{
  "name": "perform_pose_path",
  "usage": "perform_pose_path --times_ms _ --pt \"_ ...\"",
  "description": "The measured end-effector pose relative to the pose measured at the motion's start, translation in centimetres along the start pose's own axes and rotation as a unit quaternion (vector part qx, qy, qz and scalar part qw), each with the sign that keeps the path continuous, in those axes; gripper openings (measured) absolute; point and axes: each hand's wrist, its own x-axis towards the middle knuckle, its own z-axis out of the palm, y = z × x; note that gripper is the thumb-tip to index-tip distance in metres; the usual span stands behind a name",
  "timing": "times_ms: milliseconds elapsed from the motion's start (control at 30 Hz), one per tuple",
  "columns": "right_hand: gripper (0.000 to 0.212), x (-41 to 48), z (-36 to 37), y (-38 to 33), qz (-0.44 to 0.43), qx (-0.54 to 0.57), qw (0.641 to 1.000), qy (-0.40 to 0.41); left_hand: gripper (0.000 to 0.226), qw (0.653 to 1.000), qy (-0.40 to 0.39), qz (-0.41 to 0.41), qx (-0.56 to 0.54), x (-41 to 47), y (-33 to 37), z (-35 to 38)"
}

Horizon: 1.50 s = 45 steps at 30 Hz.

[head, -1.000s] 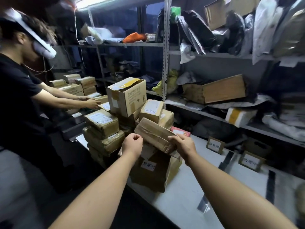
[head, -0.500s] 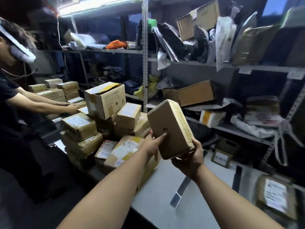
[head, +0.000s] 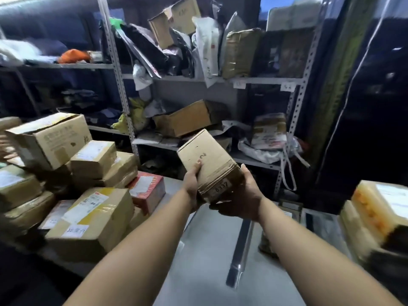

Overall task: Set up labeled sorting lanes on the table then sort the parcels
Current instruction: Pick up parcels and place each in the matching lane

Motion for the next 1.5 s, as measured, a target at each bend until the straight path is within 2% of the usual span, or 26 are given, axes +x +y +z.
perform_pose_path --times_ms 67,200,300,433,533,667,767,900,967,1000,1033,1100,1133,1167,1233,1300,1367,1433,1500 --pt "0.107 -0.3 -2.5 -0.6 -0.015 -0.04 0.998 0.042 0.059 0.998 -0.004 -0.059 0.016 0.7 -1.1 2.2" --pt "0.086 -0.9 -7.2 -0.6 -0.063 -0.09 0.984 0.14 0.062 0.99 -0.009 -0.126 0.054 1.5 -3.3 5.0" --pt "0.081 -1.6 -9.8 -0.3 -0.068 -0.048 0.986 0.143 0.061 0.983 -0.004 -0.159 0.089 1.7 -4.6 6.0" --pt "0.058 -2.8 -11.4 -0.3 -0.063 -0.023 0.985 0.158 0.063 0.971 -0.017 -0.198 0.131 3.5 -5.6 6.4" --pt "0.058 -2.8 -12.5 0.1 -0.05 -0.039 0.985 0.158 0.062 0.961 -0.045 -0.213 0.169 5.1 -6.1 6.9" --pt "0.073 -3.0 -13.7 0.4 -0.053 -0.072 0.98 0.18 0.052 0.961 -0.085 -0.169 0.2 6.4 -7.1 8.1" --pt "0.061 -3.3 -14.7 0.0 -0.065 -0.067 0.973 0.212 0.047 0.961 -0.101 -0.093 0.239 8.1 -7.7 8.4" --pt "0.067 -2.8 -15.3 -0.8 -0.088 -0.015 0.972 0.215 0.063 0.948 -0.15 0.061 0.275 10.1 -8.1 9.2" --pt "0.088 -2.4 -14.7 -1.1 -0.095 0.011 0.968 0.233 0.068 0.92 -0.148 0.144 0.334 10.3 -8.3 10.4" --pt "0.098 -2.1 -14.5 -1.2 -0.099 0.02 0.963 0.252 0.069 0.889 -0.123 0.191 0.398 10.3 -8.4 11.2" --pt "0.101 -1.8 -14.3 -1.3 -0.105 0.026 0.955 0.277 0.07 0.842 -0.078 0.239 0.478 10.3 -8.7 11.9" --pt "0.088 -1.1 -14.3 -1.5 -0.125 0.052 0.941 0.31 0.071 0.744 0.001 0.293 0.6 9.2 -9.3 13.5" --pt "0.081 -0.8 -14.3 -1.7 -0.128 0.066 0.936 0.321 0.073 0.72 0.02 0.294 0.629 8.7 -9.6 14.3" --pt "0.08 -0.5 -14.3 -1.9 -0.126 0.079 0.933 0.327 0.076 0.71 0.027 0.292 0.64 8.4 -9.8 14.8" --pt "0.089 -0.1 -14.5 -2.1 -0.131 0.117 0.928 0.327 0.073 0.731 -0.023 0.291 0.617 9.4 -9.8 15.0" --pt "0.096 -0.3 -14.5 -2.2 -0.152 0.173 0.919 0.319 0.057 0.792 -0.141 0.267 0.531 11.4 -9.3 14.2" --pt "0.096 -0.4 -14.8 -1.9 -0.176 0.219 0.914 0.293 0.04 0.845 -0.22 0.195 0.447 13.0 -8.8 13.3" --pt "0.093 -0.3 -14.9 -1.6 -0.181 0.241 0.918 0.258 0.035 0.863 -0.28 0.133 0.398 13.5 -8.9 12.6" --pt "0.09 0.1 -14.7 -1.6 -0.182 0.226 0.926 0.243 0.046 0.872 -0.328 0.074 0.357 13.6 -9.0 12.1"
